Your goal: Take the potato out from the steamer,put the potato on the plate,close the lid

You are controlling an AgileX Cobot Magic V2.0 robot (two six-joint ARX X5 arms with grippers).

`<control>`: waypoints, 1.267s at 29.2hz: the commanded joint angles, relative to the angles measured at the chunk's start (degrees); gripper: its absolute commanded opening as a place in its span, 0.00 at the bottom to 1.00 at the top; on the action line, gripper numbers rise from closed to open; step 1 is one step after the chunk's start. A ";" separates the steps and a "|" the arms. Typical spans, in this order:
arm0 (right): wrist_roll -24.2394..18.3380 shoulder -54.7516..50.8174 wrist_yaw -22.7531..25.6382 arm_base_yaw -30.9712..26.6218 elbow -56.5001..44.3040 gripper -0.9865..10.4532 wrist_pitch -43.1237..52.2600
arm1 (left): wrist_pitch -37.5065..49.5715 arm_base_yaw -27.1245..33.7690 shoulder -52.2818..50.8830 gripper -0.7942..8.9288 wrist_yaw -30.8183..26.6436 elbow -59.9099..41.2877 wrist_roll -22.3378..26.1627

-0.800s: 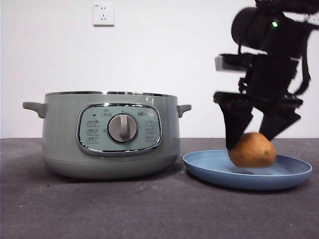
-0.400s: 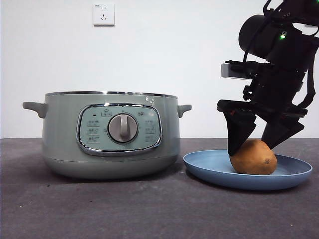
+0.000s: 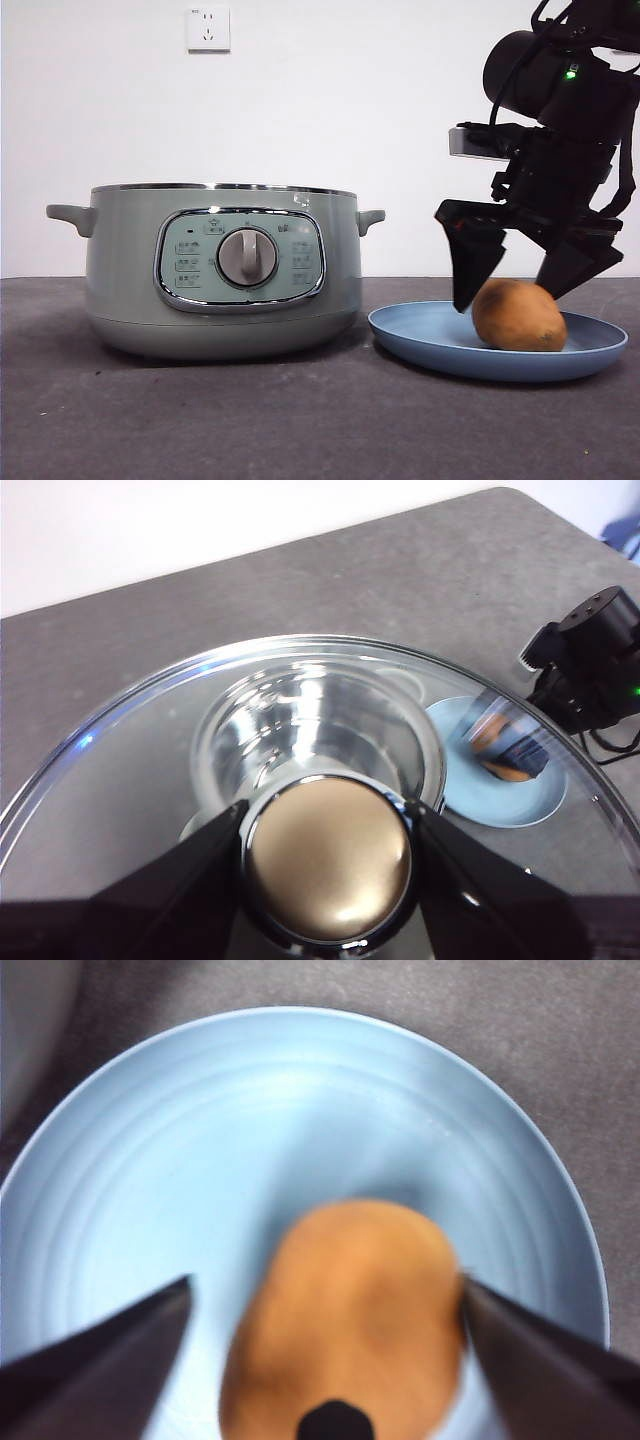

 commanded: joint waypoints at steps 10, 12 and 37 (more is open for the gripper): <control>0.79 -13.97 0.17 0.04 -0.63 0.64 -0.76 | 13.22 -5.35 13.57 0.07 1.07 0.81 2.14; 0.79 -18.12 0.20 0.04 -0.63 0.64 -1.20 | 14.84 -6.38 15.91 0.07 0.98 0.81 2.54; 2.27 -50.99 0.09 0.07 3.06 0.64 -7.48 | 25.33 -11.85 38.64 0.07 -3.67 0.81 5.44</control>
